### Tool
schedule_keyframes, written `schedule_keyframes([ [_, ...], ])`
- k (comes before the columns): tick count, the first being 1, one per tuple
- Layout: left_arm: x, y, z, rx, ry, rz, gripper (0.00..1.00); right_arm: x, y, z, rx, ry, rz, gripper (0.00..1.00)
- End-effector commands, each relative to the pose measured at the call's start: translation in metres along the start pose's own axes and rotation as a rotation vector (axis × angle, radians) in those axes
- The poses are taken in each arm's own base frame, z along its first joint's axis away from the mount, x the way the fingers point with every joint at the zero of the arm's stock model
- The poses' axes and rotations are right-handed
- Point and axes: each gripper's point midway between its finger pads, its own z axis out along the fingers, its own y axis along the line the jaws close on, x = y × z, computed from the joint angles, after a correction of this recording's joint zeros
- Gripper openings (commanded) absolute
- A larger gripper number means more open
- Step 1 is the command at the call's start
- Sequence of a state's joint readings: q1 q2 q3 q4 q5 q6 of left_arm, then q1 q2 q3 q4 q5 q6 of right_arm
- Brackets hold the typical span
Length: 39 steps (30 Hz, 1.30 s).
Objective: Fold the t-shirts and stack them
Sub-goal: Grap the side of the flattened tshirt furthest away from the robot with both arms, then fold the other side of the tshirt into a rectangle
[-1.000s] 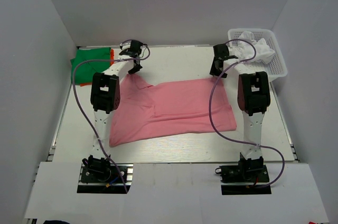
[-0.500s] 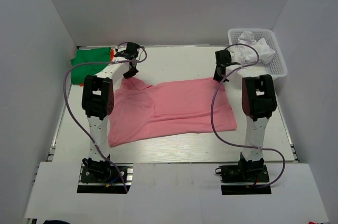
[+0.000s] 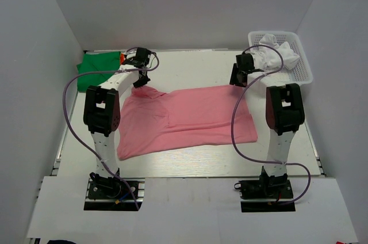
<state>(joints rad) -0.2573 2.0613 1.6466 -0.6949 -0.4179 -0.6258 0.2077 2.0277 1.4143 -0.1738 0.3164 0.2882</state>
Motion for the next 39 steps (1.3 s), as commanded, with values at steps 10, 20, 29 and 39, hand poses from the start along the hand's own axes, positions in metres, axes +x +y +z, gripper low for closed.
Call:
schedule_keyframes([
  [10,-0.021,-0.009,-0.016,0.039,-0.045,-0.011,0.0,0.018,0.005,0.023,0.022,0.108,0.018,0.31],
  [20,-0.01,0.009,-0.028,-0.005,-0.016,0.002,0.0,-0.004,0.015,0.009,-0.048,0.036,-0.005,0.0],
  [29,0.021,0.047,-0.072,-0.025,0.041,-0.092,0.0,-0.026,0.003,-0.043,-0.061,-0.086,-0.013,0.0],
  [39,0.103,0.096,-0.112,0.036,0.153,-0.181,0.0,-0.005,-0.008,-0.086,-0.128,-0.153,0.004,0.0],
])
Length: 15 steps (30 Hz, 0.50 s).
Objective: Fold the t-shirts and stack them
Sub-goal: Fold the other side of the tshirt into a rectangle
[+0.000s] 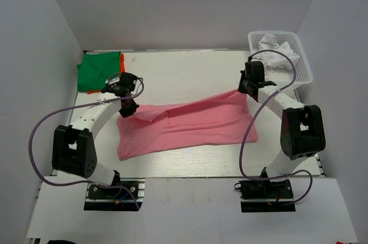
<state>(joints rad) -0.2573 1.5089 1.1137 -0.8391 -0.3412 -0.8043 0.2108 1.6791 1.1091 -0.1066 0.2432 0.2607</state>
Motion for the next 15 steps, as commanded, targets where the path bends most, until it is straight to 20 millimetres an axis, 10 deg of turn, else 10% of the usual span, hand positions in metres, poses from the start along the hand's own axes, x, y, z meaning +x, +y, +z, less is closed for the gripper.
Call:
schedule_keyframes([
  [1,0.017,0.005,-0.014,0.064,0.027,-0.045,0.0,-0.019,0.002,-0.011,-0.027,-0.084,0.011,0.0],
  [15,0.077,0.042,-0.016,0.088,0.134,-0.051,0.0,0.014,-0.004,-0.036,-0.047,-0.059,0.066,0.0],
])
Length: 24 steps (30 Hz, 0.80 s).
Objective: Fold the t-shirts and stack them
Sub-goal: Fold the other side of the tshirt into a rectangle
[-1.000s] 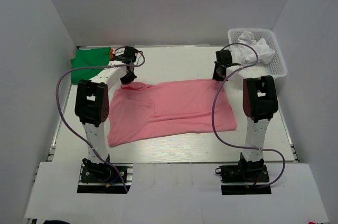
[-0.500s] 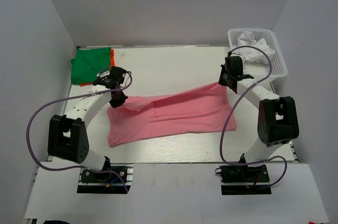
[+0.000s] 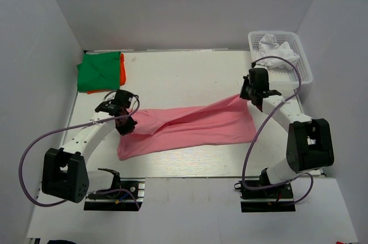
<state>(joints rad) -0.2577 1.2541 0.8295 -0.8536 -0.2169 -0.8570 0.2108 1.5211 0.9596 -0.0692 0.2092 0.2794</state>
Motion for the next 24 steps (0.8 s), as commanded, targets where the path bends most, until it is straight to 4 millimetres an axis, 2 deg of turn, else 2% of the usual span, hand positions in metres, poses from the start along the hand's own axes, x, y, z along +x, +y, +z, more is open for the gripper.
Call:
schedule_keyframes([
  [1,0.013,0.004,0.002,0.019,0.028,-0.005,0.0,0.008,-0.003,-0.006,0.006,-0.012,0.04,0.0],
  [2,0.017,0.005,0.001,0.018,0.045,-0.011,0.0,0.02,-0.007,-0.007,0.018,0.013,0.066,0.06],
  [3,0.022,0.006,0.002,0.018,0.061,-0.009,0.09,0.02,-0.008,-0.01,0.019,0.007,0.078,0.09],
  [4,0.033,0.009,0.003,0.021,0.107,-0.005,0.19,0.031,-0.011,-0.013,0.028,0.021,0.088,0.13],
  [5,0.041,0.013,0.001,0.015,0.138,-0.002,0.3,0.048,-0.018,-0.015,0.06,0.055,0.143,0.35],
  [6,0.047,0.018,-0.001,0.01,0.158,0.0,0.47,0.043,-0.022,-0.024,0.074,0.031,0.159,0.35],
  [7,0.051,0.022,-0.004,-0.005,0.17,-0.02,0.56,0.057,-0.029,-0.027,0.105,0.05,0.165,0.35],
  [8,0.053,0.029,-0.008,-0.03,0.175,-0.031,0.64,0.064,-0.04,-0.033,0.163,0.061,0.187,0.39],
  [9,0.058,0.041,-0.017,-0.06,0.179,-0.036,0.72,0.058,-0.041,-0.042,0.165,0.036,0.196,0.54],
  [10,0.048,0.043,-0.024,-0.075,0.132,-0.061,1.0,0.049,-0.043,-0.05,0.166,-0.003,0.2,0.58],
  [11,0.043,0.045,-0.03,-0.079,0.107,-0.071,1.0,0.054,-0.047,-0.057,0.18,0.027,0.165,0.68],
  [12,0.032,0.04,-0.038,-0.053,0.063,-0.08,1.0,0.044,-0.045,-0.066,0.164,-0.001,0.163,0.9],
  [13,0.018,0.037,-0.042,-0.028,-0.007,-0.093,1.0,0.027,-0.041,-0.074,0.143,-0.045,0.164,0.9],
  [14,0.011,0.03,-0.044,0.003,-0.031,-0.089,1.0,0.02,-0.029,-0.08,0.074,-0.054,0.135,0.9],
  [15,-0.006,0.011,-0.048,0.076,-0.09,-0.1,1.0,0.012,-0.023,-0.083,0.044,-0.075,0.13,0.9],
  [16,-0.014,0.0,-0.052,0.128,-0.109,-0.081,1.0,0.01,-0.018,-0.084,0.012,-0.078,0.12,0.9],
  [17,-0.018,-0.012,-0.048,0.156,-0.102,-0.07,1.0,-0.003,0.001,-0.086,-0.092,-0.12,0.105,0.9],
  [18,-0.024,-0.034,-0.047,0.237,-0.108,-0.062,1.0,0.003,0.006,-0.084,-0.118,-0.108,0.093,0.9],
  [19,-0.025,-0.044,-0.042,0.264,-0.098,-0.047,1.0,-0.002,0.02,-0.085,-0.199,-0.122,0.079,0.9],
  [20,-0.021,-0.051,-0.027,0.251,-0.057,-0.024,1.0,0.004,0.026,-0.078,-0.22,-0.096,0.068,0.9],
  [21,-0.021,-0.062,-0.022,0.281,-0.03,-0.008,1.0,0.003,0.033,-0.077,-0.249,-0.09,0.06,0.9],
  [23,-0.027,-0.082,-0.009,0.3,-0.026,0.011,1.0,0.015,0.047,-0.06,-0.312,-0.033,0.033,0.9],
  [24,-0.02,-0.083,0.012,0.258,0.024,0.036,1.0,0.006,0.053,-0.058,-0.327,-0.038,0.023,0.9],
])
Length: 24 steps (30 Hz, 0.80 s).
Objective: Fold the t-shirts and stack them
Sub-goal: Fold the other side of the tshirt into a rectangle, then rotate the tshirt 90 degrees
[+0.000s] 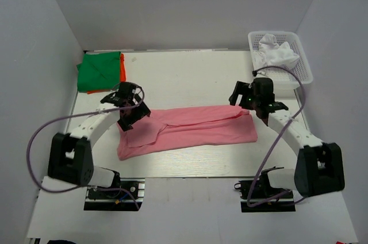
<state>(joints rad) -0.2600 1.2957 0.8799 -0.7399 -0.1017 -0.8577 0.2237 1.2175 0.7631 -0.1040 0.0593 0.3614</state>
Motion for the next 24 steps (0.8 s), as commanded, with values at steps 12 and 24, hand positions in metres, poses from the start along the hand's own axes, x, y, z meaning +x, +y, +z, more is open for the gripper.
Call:
schedule_keyframes([
  [12,-0.012,0.001,0.115,-0.317,0.12,0.07,1.0,0.091,-0.005,0.043,-0.003,0.358,0.014,0.9],
  [24,-0.088,-0.176,0.23,-0.033,0.101,0.254,1.0,0.217,0.022,-0.055,-0.217,0.663,-0.046,0.9],
])
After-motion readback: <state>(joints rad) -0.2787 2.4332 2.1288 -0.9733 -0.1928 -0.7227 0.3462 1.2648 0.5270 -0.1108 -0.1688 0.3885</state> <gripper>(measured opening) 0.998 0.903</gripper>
